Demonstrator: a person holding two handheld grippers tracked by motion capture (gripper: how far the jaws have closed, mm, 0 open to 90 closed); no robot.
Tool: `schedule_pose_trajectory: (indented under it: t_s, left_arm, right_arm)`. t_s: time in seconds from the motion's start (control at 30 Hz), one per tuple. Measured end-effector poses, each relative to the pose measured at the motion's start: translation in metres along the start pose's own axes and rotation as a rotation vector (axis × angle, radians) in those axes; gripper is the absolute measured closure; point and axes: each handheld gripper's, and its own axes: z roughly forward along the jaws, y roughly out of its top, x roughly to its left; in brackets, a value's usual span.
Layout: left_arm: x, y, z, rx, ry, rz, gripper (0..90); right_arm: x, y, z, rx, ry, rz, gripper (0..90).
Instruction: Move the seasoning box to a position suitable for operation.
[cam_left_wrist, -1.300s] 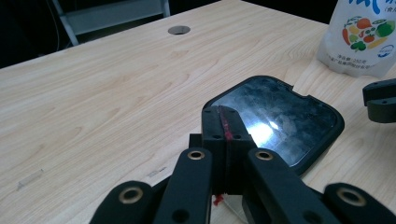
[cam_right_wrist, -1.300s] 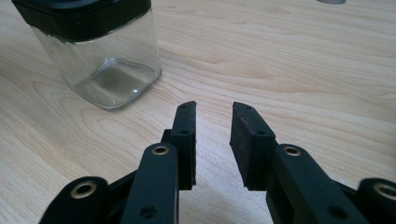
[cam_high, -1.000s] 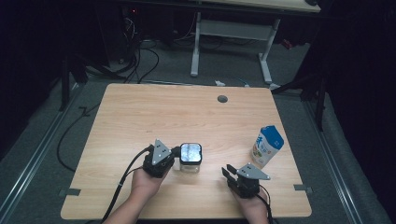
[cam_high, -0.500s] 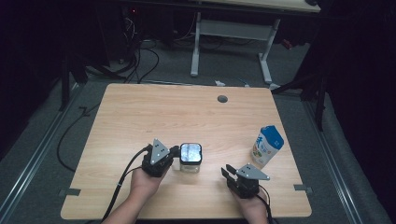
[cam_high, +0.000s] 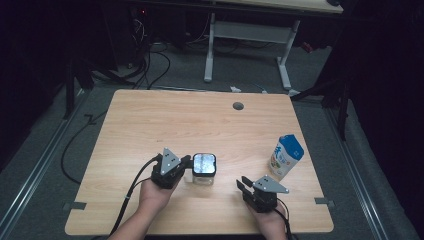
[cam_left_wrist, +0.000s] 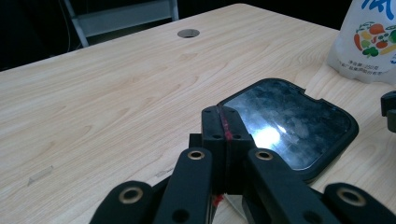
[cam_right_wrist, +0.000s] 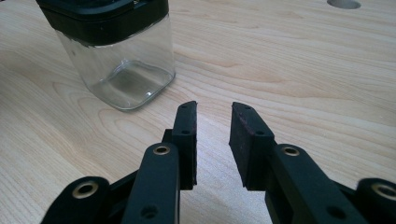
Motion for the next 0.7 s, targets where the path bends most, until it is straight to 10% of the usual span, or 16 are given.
schedule_pose_trajectory:
  t_s: [0.7]
  left_arm:
    - [-0.0031, -0.0036, 0.0001, -0.015, -0.004, -0.001, 90.0]
  right_arm:
    - [0.0048, 0.0000, 0.0047, 0.001, -0.011, 0.001, 74.2]
